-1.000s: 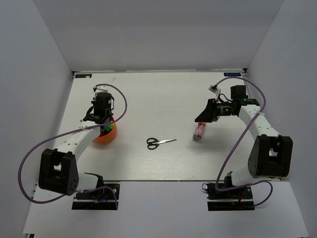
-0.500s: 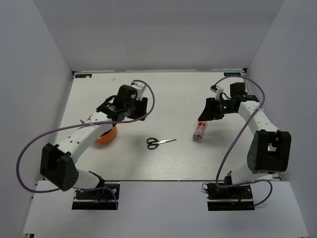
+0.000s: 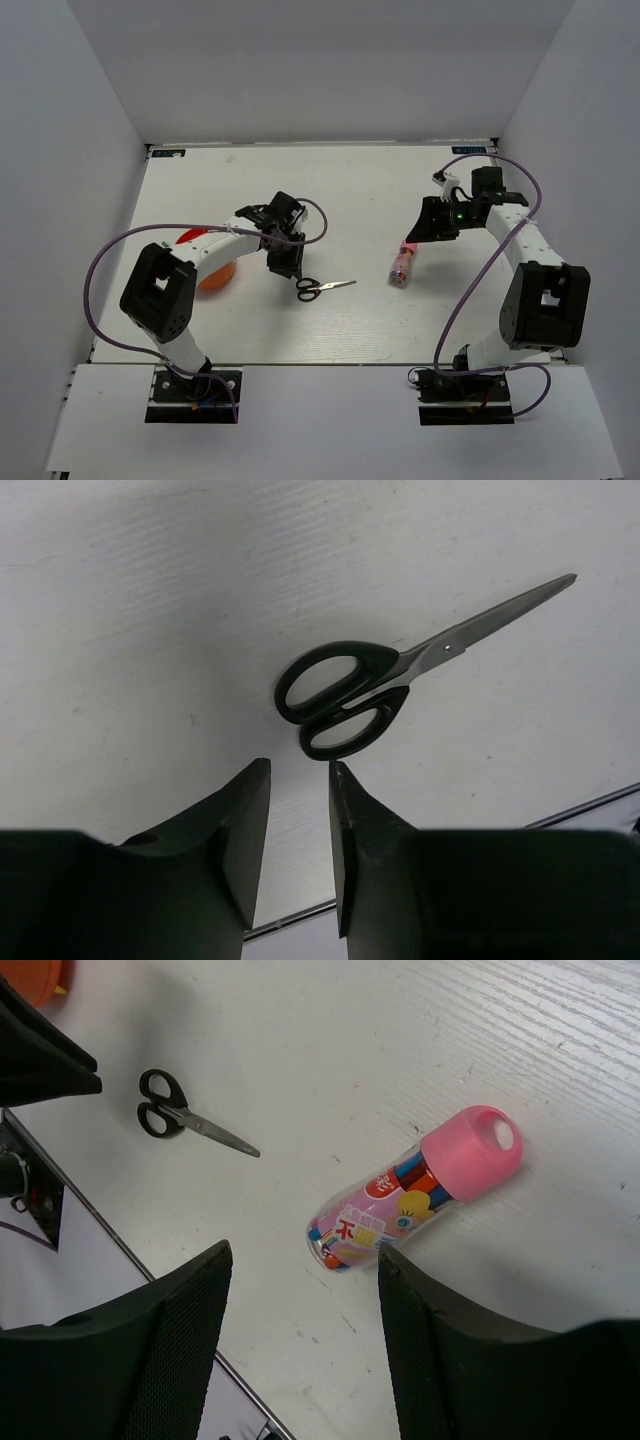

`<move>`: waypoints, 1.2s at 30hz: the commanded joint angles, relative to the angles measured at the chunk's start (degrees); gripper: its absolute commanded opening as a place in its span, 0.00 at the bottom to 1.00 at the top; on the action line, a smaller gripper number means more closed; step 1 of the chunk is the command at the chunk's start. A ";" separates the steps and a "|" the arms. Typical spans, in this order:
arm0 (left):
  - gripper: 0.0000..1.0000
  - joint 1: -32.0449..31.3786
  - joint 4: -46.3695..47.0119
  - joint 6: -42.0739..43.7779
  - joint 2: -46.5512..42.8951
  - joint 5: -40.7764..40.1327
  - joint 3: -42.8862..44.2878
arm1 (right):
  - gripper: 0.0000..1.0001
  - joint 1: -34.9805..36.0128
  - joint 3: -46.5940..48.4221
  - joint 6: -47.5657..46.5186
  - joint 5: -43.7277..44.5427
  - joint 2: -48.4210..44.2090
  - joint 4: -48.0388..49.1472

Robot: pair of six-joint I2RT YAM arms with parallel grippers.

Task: Sort the stationery into containers
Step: Pick up the scissors from the center of the board.

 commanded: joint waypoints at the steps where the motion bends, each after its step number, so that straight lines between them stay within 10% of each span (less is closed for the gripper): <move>1: 0.41 -0.39 1.43 -2.91 -0.34 3.35 -0.18 | 0.63 -0.48 1.28 0.33 -1.81 -0.91 -0.33; 36: 0.36 -0.92 2.75 -5.29 8.72 -3.24 3.24 | 0.63 -1.71 1.19 0.59 -5.24 -1.08 -0.51</move>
